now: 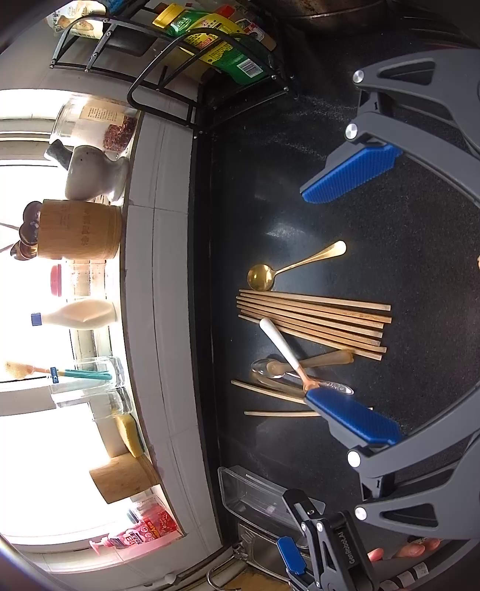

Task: Organize utensils

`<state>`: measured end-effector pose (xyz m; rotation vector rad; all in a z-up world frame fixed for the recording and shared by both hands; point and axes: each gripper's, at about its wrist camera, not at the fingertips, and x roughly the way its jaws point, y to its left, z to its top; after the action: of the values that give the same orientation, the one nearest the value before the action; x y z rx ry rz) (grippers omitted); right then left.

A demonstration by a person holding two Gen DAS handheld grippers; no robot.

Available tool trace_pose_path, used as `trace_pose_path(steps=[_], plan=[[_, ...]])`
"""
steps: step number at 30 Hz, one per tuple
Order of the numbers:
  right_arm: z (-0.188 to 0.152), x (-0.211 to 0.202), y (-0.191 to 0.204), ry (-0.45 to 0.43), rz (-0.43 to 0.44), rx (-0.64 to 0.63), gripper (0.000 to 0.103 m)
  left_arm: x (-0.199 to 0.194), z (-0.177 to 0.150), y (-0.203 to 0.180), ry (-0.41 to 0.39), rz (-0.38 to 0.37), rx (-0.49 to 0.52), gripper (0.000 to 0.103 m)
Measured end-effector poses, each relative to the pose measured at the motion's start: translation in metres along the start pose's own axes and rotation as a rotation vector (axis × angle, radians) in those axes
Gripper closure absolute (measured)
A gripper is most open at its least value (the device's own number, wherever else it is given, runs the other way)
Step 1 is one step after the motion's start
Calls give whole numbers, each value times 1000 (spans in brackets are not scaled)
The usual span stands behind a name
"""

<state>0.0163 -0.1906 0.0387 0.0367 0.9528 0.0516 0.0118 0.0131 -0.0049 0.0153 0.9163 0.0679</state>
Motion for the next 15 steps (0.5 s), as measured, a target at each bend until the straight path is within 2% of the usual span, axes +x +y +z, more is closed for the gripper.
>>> trace_pose_path(steps=[15], plan=[[0,1,-7,-1,-8,13,6,4,2,-5,10,-8,6,6]])
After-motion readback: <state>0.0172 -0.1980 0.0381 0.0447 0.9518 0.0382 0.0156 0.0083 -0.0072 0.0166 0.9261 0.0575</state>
